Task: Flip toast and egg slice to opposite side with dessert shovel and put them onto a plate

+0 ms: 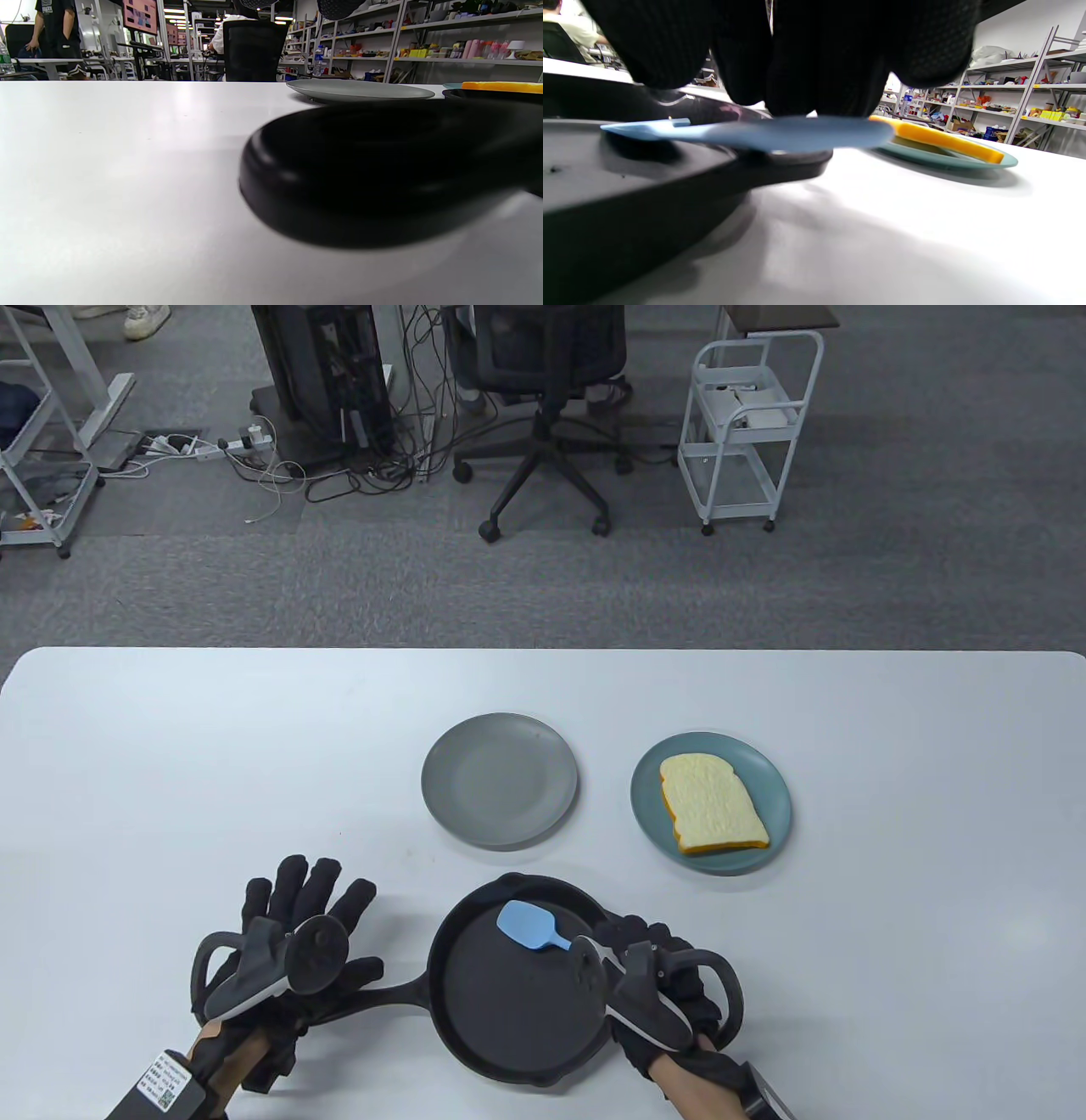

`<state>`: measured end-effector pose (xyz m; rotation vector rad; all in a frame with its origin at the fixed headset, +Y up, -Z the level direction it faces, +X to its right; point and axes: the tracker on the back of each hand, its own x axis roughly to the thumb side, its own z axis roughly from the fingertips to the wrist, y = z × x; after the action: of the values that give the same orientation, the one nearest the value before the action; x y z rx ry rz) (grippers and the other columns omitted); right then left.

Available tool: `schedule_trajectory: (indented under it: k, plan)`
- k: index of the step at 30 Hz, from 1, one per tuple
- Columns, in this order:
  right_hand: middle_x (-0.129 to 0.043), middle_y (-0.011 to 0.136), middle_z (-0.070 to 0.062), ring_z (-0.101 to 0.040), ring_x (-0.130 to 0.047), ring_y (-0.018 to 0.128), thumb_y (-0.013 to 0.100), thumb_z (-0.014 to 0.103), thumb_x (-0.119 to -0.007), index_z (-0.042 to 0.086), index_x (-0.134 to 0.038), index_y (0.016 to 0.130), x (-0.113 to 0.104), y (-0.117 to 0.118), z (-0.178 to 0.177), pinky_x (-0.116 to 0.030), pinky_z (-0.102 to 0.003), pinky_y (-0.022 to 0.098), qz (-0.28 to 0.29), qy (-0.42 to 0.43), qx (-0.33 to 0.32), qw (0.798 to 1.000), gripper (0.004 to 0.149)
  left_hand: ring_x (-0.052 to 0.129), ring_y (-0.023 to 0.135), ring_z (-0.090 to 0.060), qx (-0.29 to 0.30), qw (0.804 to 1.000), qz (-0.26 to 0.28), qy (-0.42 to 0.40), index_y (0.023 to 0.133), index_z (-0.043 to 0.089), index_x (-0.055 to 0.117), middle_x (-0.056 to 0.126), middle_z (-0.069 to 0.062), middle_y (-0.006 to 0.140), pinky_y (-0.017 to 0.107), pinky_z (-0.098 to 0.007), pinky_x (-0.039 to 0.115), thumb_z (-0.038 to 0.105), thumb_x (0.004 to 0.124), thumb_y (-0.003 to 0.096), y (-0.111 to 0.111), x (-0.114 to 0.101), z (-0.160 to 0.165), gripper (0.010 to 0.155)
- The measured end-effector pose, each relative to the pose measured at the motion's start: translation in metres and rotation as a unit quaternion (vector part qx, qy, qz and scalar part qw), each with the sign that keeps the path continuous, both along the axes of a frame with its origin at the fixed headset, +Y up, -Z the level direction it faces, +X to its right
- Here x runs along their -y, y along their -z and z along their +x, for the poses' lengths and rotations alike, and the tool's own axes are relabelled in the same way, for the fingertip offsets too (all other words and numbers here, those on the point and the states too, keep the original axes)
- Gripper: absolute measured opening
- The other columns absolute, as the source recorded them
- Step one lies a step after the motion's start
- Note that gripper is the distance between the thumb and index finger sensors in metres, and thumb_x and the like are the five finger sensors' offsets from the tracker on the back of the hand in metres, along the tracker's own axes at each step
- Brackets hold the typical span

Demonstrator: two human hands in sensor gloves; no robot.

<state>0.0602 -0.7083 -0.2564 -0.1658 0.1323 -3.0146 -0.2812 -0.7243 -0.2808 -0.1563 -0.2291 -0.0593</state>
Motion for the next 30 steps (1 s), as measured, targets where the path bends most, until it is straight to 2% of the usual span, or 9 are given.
schedule_trajectory:
  k: [7,10,14,24,30]
  plan:
    - [-0.087,0.102,-0.007,-0.035,-0.086,0.089,0.04,0.059,-0.079,0.024,-0.078,0.098,-0.014,-0.007,-0.001,-0.073,-0.053,0.061,0.035,0.053,-0.04,0.997,0.068,0.014,0.115,-0.045,0.005,1.0,-0.005,-0.007,0.112,0.043,0.03,0.021,-0.007,0.126,0.08,-0.066,0.018,0.077,0.049,0.029,0.0,0.0,-0.001,0.092]
    - [-0.075,0.112,-0.009,-0.038,-0.072,0.101,0.039,0.062,-0.078,0.024,-0.068,0.104,-0.021,-0.01,0.001,-0.064,-0.057,0.068,0.047,0.076,-0.051,0.995,0.077,0.013,0.115,-0.045,0.009,1.0,-0.004,-0.021,0.112,0.043,0.029,0.02,-0.007,0.126,0.08,-0.067,0.017,0.076,0.049,0.0297,0.0,-0.002,-0.002,0.091]
    - [-0.061,0.121,-0.01,-0.039,-0.054,0.11,0.038,0.066,-0.074,0.025,-0.064,0.107,-0.027,-0.012,0.008,-0.049,-0.063,0.075,0.051,0.098,-0.051,0.993,0.081,0.012,0.115,-0.045,0.01,0.999,0.002,-0.031,0.112,0.043,0.028,0.019,-0.007,0.126,0.08,-0.067,0.016,0.076,0.049,0.0303,0.0,-0.005,-0.003,0.091]
    - [-0.038,0.129,-0.007,-0.039,-0.027,0.117,0.036,0.073,-0.062,0.033,-0.055,0.111,-0.029,-0.001,0.048,-0.028,-0.07,0.076,0.036,0.13,0.013,0.991,0.085,0.012,0.115,-0.045,0.008,0.999,0.0,-0.036,0.112,0.043,0.027,0.017,-0.007,0.126,0.08,-0.067,0.015,0.076,0.049,0.0307,0.001,-0.006,-0.006,0.091]
    - [-0.029,0.13,-0.005,-0.038,-0.019,0.117,0.036,0.074,-0.059,0.036,-0.047,0.112,-0.019,0.01,0.08,-0.022,-0.071,0.076,0.008,0.135,0.058,0.989,0.086,0.008,0.114,-0.045,0.008,0.999,0.0,-0.04,0.112,0.043,0.026,0.016,-0.007,0.126,0.08,-0.067,0.015,0.076,0.049,0.0309,0.001,-0.007,-0.007,0.091]
